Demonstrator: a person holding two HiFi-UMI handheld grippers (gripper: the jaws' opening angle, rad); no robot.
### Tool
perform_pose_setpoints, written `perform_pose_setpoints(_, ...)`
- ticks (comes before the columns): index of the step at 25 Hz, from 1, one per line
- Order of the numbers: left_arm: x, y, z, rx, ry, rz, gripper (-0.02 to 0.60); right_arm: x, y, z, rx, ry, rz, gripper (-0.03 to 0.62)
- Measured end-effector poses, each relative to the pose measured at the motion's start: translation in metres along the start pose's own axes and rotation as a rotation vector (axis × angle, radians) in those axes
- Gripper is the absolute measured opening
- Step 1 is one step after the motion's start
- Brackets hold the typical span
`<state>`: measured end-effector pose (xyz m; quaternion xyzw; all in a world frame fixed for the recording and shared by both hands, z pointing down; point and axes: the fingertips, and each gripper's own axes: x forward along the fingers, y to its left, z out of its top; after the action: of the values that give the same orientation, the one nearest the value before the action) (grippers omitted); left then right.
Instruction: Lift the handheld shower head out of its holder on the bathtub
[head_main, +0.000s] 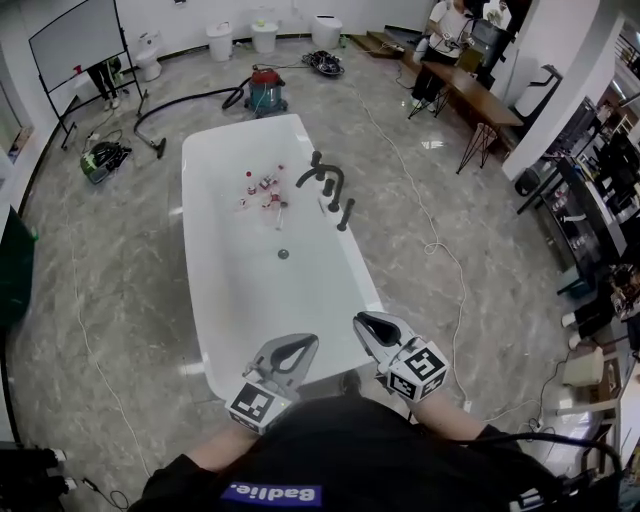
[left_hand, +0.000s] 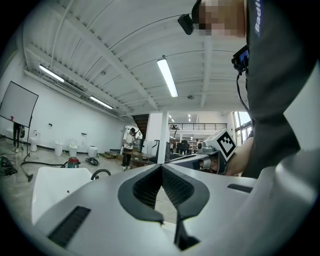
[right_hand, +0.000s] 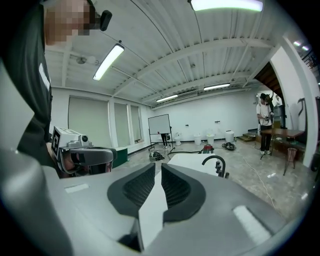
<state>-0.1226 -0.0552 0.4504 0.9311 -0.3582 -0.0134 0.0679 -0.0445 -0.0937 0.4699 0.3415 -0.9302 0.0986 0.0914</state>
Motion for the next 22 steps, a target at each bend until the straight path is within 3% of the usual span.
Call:
perform_pose_setpoints(8, 0.019, -0.003, 0.007, 0.020, 0.012, 0.065, 0.005, 0.003, -0.028, 0.003, 0.000, 0.004, 0.073, 0.046)
perform_pose_setpoints(22, 0.101, 0.008, 0.010, 0.026, 0.047, 0.175, 0.005, 0.014, -0.150, 0.005, 0.019, 0.025, 0.123, 0.120)
